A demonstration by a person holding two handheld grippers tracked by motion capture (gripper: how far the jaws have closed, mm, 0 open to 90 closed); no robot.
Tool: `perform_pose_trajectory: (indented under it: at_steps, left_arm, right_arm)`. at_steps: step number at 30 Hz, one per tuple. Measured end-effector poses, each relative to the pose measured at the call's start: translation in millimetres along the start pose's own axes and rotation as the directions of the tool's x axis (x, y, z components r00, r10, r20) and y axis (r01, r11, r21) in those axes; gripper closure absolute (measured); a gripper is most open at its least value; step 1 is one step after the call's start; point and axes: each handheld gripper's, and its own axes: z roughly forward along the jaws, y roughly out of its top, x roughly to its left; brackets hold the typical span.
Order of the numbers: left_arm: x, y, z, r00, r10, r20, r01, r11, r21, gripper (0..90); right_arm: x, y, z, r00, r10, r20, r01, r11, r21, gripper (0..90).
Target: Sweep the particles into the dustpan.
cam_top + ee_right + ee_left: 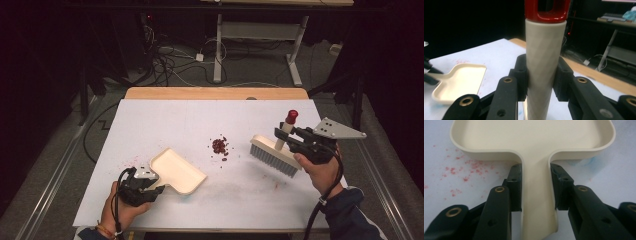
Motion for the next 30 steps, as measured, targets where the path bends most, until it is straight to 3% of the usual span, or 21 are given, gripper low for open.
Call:
perform_pose_trajectory:
  at_steps: [5,8,9,11,13,18,20,23,24,30]
  left_arm:
    - [-2.5,3.7,2.9,0.9996,0.025,0.014,-0.025,0.9995,0.017,64.0]
    - [-4.7,3.7,6.3,0.9992,0.034,0.023,-0.035,0.9991,0.025,64.0]
    - [-4.7,3.7,6.3,0.9992,0.034,0.023,-0.035,0.9991,0.025,64.0]
    - [-5.4,4.4,7.0,0.9988,0.04,0.028,-0.041,0.9988,0.028,64.0]
    - [-8.2,6.7,7.4,0.9981,0.052,0.031,-0.053,0.9982,0.028,64.0]
    - [-14.4,9.7,10.2,0.996,0.074,0.052,-0.076,0.9964,0.038,64.0]
    - [-15.5,10.3,11.0,0.9954,0.081,0.05,-0.083,0.9958,0.039,64.0]
    - [-18.1,12.3,13.4,0.995,0.085,0.053,-0.087,0.9952,0.045,64.0]
    - [-18.6,13.3,14.0,0.9945,0.088,0.057,-0.091,0.9948,0.046,64.0]
    - [-22.7,15.5,18.1,0.9944,0.09,0.055,-0.093,0.9941,0.056,64.0]
  right_arm:
    - [-1.9,11.5,22.0,0.9995,-0.009,0.029,0.01,1.0,-0.022,69.8]
    - [-6.5,25.8,51.8,0.9969,-0.039,0.069,0.039,0.999,-0.011,69.8]
    - [-6.5,25.8,51.8,0.9969,-0.039,0.069,0.039,0.999,-0.011,69.8]
    - [-9.8,31.3,76.7,0.9934,-0.082,0.08,0.083,0.997,-0.003,69.9]
    - [-12.1,32.9,93.9,0.9911,-0.092,0.095,0.091,0.996,0.02,69.9]
    - [-15.6,30.2,127.4,0.9913,-0.083,0.102,0.082,0.997,0.014,69.9]
    - [-16.8,28.8,136.9,0.9937,-0.058,0.096,0.058,0.998,0.007,69.9]
    - [-16.2,26.9,145.9,0.9928,-0.057,0.105,0.058,0.998,-0.004,69.9]
    - [-13.6,24.7,156.5,0.9908,-0.076,0.111,0.076,0.997,0.01,69.9]
    - [-4.9,16.9,174.8,0.9885,-0.104,0.11,0.1,0.994,0.041,69.9]
